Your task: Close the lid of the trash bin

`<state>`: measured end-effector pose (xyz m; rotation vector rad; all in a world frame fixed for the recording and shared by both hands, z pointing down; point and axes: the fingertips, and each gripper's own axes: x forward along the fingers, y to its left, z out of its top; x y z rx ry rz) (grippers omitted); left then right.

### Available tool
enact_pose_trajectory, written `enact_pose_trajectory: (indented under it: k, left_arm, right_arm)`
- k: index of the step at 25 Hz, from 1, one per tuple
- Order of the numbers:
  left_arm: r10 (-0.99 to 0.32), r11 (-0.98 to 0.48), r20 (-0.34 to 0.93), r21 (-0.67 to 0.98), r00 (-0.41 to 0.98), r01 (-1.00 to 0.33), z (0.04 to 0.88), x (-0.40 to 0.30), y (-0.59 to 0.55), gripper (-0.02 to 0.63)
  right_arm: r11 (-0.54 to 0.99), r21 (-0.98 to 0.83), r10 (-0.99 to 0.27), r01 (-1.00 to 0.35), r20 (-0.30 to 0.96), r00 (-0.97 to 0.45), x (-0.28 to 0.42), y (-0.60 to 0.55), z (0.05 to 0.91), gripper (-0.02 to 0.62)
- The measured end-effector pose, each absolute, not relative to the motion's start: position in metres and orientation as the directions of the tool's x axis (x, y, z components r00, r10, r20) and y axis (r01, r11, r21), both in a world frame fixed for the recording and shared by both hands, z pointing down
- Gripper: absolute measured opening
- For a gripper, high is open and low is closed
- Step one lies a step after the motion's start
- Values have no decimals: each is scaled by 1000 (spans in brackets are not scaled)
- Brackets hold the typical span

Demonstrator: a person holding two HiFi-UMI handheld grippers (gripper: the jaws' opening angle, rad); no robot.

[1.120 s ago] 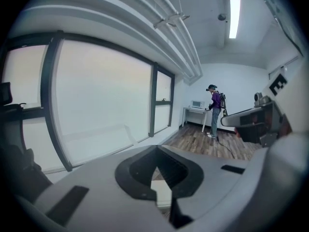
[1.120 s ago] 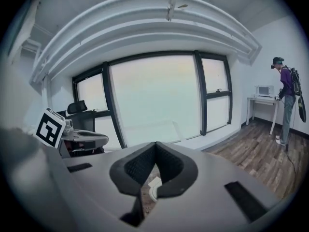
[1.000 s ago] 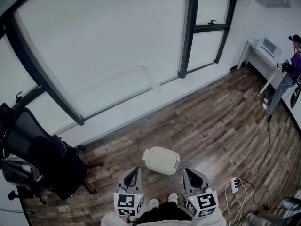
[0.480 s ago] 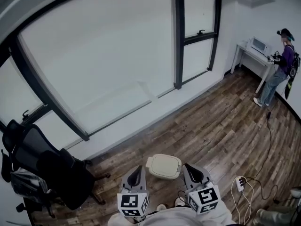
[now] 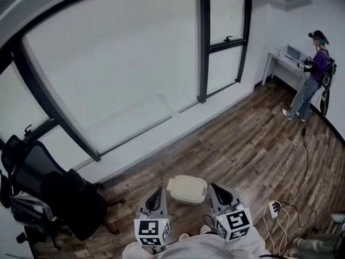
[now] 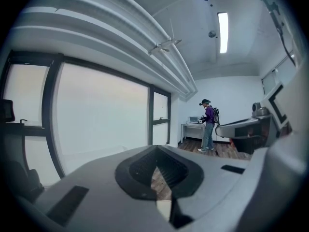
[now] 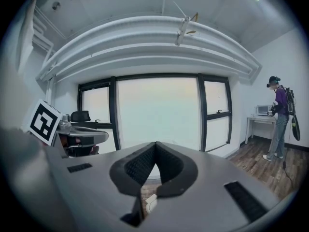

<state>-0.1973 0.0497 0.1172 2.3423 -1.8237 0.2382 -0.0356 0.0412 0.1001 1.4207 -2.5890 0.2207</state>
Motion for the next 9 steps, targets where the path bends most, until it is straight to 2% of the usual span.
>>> enact_pose_trajectory:
  k: [9]
  left_arm:
    - [-939, -249, 240, 14, 245, -968, 126, -215, 77, 8]
  right_arm:
    - [502, -31, -838, -865, 230, -495, -46, 62, 108, 23]
